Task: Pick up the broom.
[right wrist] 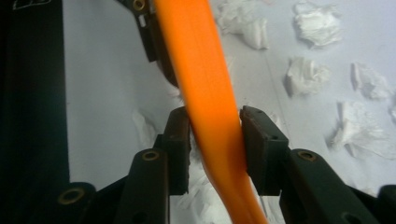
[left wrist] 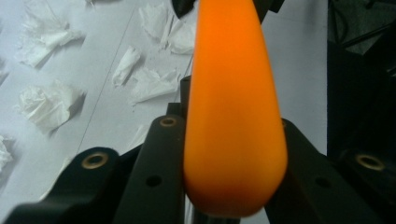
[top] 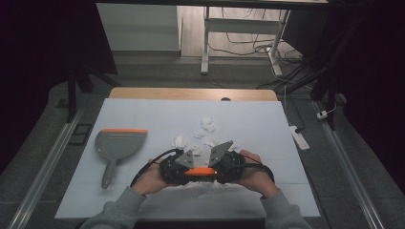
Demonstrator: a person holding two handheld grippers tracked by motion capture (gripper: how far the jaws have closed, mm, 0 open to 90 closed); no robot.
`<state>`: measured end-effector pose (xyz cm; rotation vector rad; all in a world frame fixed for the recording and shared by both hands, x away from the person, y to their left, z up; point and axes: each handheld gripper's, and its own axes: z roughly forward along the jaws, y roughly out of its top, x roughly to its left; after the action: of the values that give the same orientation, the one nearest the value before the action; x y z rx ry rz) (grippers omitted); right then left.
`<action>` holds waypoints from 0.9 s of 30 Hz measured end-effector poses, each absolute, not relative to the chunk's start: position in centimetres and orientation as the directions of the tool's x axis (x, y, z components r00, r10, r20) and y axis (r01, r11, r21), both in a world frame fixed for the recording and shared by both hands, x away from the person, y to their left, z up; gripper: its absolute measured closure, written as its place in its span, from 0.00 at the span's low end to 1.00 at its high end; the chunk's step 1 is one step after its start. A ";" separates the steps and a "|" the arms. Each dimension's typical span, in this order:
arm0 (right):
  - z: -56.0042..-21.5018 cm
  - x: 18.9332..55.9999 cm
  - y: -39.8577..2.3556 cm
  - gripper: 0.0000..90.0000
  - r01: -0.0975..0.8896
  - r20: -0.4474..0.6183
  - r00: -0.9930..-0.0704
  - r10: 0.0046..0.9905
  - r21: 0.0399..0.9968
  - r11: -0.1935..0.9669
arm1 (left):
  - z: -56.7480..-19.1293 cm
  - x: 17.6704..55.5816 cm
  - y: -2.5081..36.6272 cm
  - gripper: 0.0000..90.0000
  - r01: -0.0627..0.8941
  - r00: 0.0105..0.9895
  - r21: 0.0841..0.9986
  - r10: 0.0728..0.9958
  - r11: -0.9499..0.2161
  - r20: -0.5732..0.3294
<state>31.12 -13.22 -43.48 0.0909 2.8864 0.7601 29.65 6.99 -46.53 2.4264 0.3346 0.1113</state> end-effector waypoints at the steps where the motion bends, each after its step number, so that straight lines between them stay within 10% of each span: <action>1: -43.5 31.1 -13.2 0.74 0.020 -0.134 -0.986 0.099 0.497 0.868 | -46.5 29.7 7.2 0.83 0.219 0.960 0.652 0.278 -0.726 -0.013; 12: -43.2 31.5 -13.9 0.78 0.051 -0.126 -0.981 0.145 0.556 0.830 | -46.1 28.9 9.8 0.35 0.300 0.881 0.763 0.473 -0.573 0.009; 27: -42.9 33.1 -16.7 0.78 0.156 -0.093 -0.954 0.284 0.654 0.740 | -47.1 26.8 16.0 0.32 0.441 0.719 0.799 0.694 -0.409 -0.042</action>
<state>33.12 -16.73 -42.90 0.3518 2.7541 1.0098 26.83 16.03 -47.08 2.0685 0.8613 0.3757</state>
